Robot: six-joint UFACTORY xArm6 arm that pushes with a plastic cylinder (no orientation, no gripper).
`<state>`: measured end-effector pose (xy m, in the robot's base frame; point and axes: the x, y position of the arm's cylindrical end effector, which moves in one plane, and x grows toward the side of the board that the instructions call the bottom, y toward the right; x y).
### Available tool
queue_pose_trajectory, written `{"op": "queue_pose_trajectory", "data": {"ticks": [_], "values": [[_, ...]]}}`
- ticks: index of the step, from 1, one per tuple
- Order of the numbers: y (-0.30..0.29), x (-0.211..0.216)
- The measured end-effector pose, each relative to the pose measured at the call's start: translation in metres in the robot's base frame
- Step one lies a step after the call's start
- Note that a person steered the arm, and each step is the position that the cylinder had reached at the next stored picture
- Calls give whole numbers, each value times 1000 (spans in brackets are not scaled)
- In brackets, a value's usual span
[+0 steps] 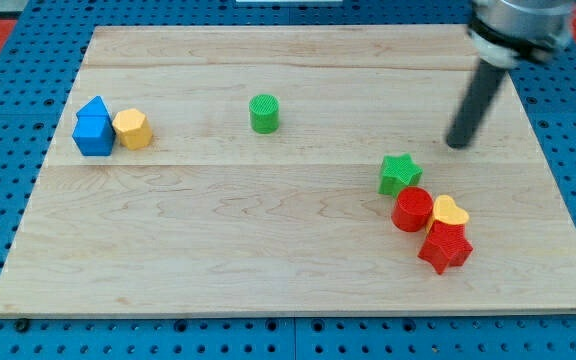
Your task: Place the green circle on the left side of green star
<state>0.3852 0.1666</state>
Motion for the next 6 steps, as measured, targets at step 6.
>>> {"op": "queue_pose_trajectory", "data": {"ticks": [6], "values": [[-90,15]]}}
